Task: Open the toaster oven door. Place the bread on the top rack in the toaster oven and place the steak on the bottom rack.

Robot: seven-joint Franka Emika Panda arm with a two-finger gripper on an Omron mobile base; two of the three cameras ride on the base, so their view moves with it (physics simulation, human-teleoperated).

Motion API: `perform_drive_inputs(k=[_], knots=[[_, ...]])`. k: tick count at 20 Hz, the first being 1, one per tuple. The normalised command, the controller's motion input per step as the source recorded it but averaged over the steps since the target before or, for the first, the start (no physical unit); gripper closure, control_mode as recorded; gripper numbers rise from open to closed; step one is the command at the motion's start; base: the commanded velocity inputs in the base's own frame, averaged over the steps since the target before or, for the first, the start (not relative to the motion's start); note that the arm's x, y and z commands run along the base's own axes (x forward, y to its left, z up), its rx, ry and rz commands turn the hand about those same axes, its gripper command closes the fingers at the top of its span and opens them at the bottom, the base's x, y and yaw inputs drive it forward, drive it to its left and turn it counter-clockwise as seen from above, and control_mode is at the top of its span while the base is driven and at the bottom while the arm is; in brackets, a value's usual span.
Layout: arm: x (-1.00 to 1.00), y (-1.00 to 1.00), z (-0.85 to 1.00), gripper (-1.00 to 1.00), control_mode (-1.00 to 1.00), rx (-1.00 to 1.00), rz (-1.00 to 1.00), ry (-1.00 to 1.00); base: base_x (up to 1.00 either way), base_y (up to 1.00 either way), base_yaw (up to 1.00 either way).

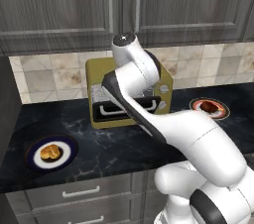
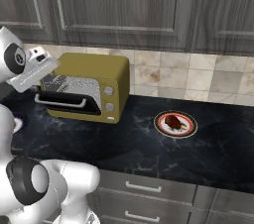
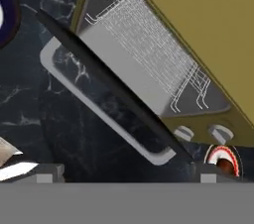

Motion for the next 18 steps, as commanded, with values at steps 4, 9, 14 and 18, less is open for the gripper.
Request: perform_drive_inputs(k=[4, 9, 14, 18], knots=[[0.42, -0.01, -0.02, -1.0, -1.0, 0.31, -0.3, -0.07, 0.0, 0.0, 0.0], [0.37, 0.0, -0.05, -1.0, -1.0, 0.31, -0.3, 0.0, 0.0, 0.0, 0.0], [0.24, 0.02, -0.24, -1.0, -1.0, 0.28, -0.19, 0.03, 0.0, 0.0, 0.0], [0.21, 0.02, -0.29, -1.0, -1.0, 0.2, -0.05, 0.07, 0.0, 0.0, 0.0]])
